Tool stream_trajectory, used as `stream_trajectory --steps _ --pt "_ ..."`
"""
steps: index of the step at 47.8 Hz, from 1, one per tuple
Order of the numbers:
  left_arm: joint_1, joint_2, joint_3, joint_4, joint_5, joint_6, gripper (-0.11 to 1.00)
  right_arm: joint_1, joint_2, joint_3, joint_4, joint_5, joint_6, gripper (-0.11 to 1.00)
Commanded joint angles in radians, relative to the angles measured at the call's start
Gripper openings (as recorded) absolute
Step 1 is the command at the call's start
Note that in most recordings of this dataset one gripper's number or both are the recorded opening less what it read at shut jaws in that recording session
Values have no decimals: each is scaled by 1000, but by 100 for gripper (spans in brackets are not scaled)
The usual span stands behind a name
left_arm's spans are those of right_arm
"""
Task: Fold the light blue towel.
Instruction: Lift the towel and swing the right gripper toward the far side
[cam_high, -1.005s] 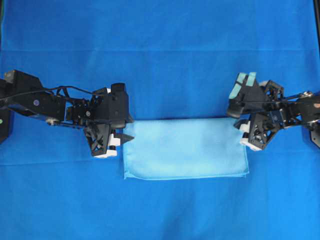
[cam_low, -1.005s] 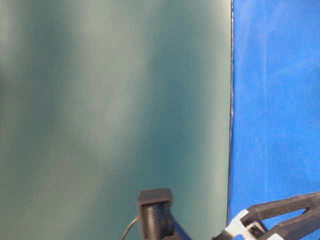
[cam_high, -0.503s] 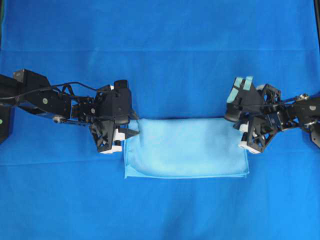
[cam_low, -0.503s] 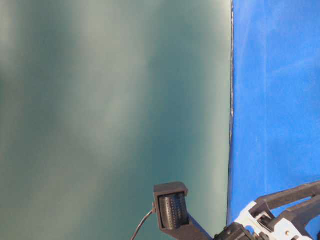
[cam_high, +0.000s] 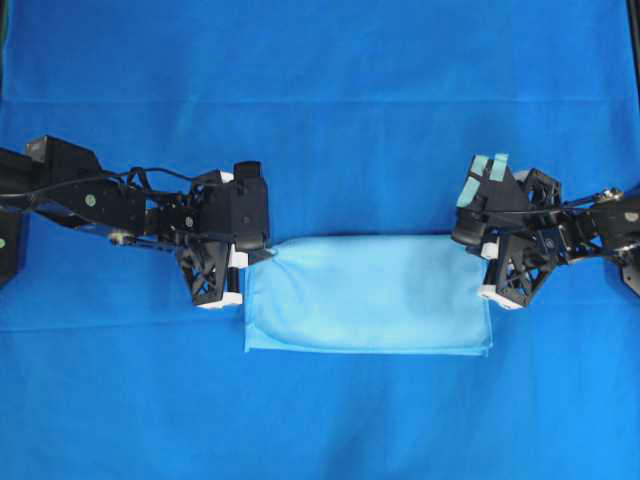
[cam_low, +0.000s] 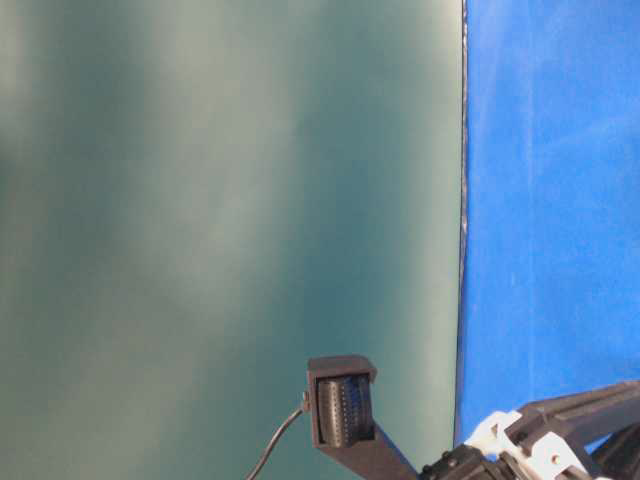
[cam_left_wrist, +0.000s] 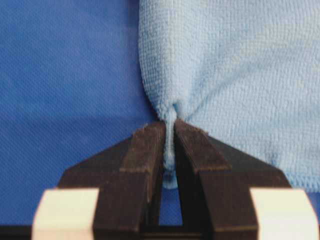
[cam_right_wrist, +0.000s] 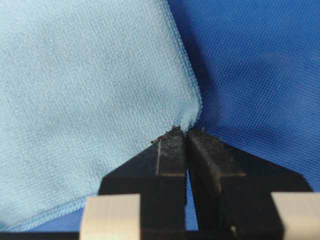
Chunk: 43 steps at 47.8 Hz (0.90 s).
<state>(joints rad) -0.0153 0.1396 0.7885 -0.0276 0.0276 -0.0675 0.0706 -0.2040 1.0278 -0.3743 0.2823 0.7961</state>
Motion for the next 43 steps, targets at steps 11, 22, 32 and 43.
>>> stream_trajectory --steps 11,22,32,43 --pt "-5 -239 -49 -2 229 6 3 38 -215 -51 0 170 -9 2" --pt "-5 -377 -81 2 275 25 3 109 -370 -100 -3 322 -6 2" --pt "-17 -416 -94 2 256 51 3 126 -417 -107 -9 357 0 2" --pt "-32 -410 -97 2 218 51 3 110 -400 -110 -64 357 11 2"
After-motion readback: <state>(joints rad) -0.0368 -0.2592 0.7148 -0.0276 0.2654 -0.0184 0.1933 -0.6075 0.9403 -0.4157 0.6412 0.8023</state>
